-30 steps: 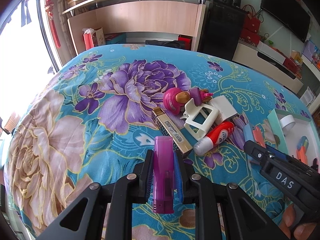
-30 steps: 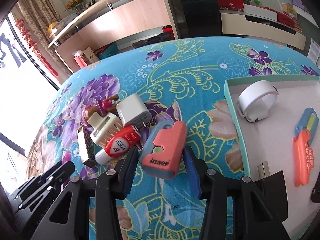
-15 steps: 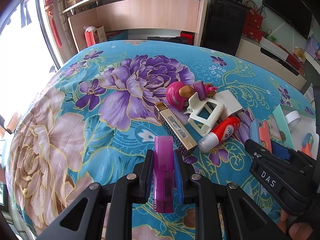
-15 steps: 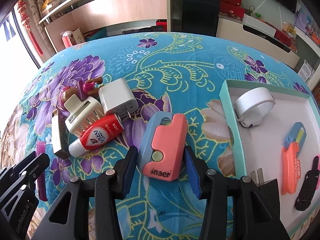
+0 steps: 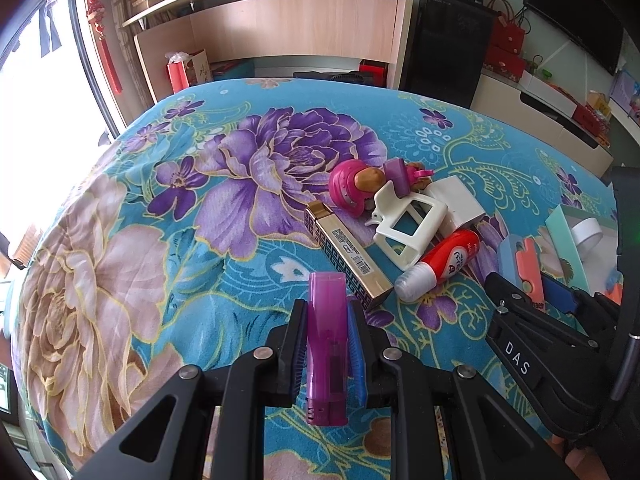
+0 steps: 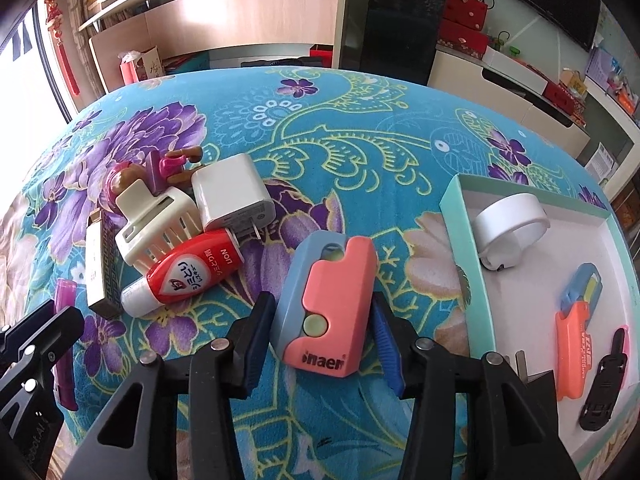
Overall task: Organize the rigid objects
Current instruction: 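Grasp the pink-blue stapler with right tool while left tool holds the purple lighter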
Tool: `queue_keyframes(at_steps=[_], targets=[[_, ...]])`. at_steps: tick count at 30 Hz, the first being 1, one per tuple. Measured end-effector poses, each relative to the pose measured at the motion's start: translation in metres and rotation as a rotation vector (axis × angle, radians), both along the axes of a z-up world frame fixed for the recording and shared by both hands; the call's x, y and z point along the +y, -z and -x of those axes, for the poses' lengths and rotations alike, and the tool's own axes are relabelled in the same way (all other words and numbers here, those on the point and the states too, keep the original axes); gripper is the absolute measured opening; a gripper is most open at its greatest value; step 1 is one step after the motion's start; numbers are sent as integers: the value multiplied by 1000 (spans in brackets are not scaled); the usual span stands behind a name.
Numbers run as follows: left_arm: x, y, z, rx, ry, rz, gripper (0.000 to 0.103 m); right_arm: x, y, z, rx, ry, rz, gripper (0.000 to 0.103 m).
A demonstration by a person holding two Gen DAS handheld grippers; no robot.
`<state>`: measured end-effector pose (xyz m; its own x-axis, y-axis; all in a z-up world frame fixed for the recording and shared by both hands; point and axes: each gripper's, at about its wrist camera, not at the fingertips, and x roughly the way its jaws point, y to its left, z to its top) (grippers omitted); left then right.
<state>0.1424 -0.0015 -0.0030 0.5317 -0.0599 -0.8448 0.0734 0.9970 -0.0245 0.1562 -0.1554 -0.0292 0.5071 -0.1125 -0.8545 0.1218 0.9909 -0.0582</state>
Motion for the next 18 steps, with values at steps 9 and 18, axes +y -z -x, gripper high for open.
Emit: queue_keyframes(at_steps=[9,18], targets=[[-2,-4,2,-15,2,-2,21,-8,-23,12,-53,17,-9,44],[-16,-11,5,-37,34,-14,21,-28,-47,25,-110,48,-42,35]])
